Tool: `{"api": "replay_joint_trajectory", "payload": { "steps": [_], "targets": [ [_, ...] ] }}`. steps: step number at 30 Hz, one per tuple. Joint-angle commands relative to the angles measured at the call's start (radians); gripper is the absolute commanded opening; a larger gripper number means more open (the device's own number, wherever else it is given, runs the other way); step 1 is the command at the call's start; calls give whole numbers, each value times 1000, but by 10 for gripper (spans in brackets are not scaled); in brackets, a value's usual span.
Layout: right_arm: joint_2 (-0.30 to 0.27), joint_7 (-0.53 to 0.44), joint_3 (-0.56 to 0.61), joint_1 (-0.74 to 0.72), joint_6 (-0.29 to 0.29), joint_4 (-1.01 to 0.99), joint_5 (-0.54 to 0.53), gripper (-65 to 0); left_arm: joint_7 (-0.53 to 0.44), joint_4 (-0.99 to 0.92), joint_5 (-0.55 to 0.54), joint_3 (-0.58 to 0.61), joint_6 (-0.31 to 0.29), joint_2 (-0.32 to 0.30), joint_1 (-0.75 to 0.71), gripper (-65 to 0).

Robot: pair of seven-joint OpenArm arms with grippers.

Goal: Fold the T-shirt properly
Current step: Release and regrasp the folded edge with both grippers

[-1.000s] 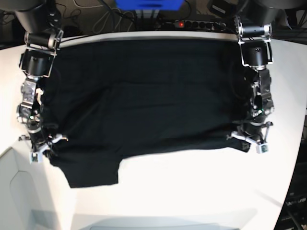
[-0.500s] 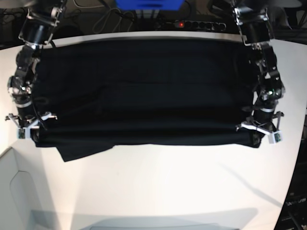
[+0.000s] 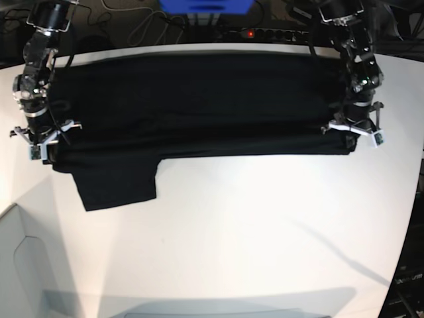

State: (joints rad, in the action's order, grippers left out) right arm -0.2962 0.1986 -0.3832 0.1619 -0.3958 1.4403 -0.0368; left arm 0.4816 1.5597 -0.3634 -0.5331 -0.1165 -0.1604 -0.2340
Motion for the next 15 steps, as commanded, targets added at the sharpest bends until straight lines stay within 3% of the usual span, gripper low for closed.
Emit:
{"api": "replay_joint_trajectory", "payload": {
  "steps": [1,5,11,15],
  "targets": [
    [-14,-21,-4,0,11,15,-1,-650,-27,17,0,-2,5,-12,0,-649],
    [-13,-21,-3,8,11,15,-1,-641,-7,29,0,-3,5,-12,-1,-582],
    [-18,-21,-9,21,11,33,-7,-437,93,95,0,-57,5,12,-14,-354],
    [-14,-21,-10,44,11,93,-7,-365,95,138,0,-117,5,38,-12,-334]
  ]
}}
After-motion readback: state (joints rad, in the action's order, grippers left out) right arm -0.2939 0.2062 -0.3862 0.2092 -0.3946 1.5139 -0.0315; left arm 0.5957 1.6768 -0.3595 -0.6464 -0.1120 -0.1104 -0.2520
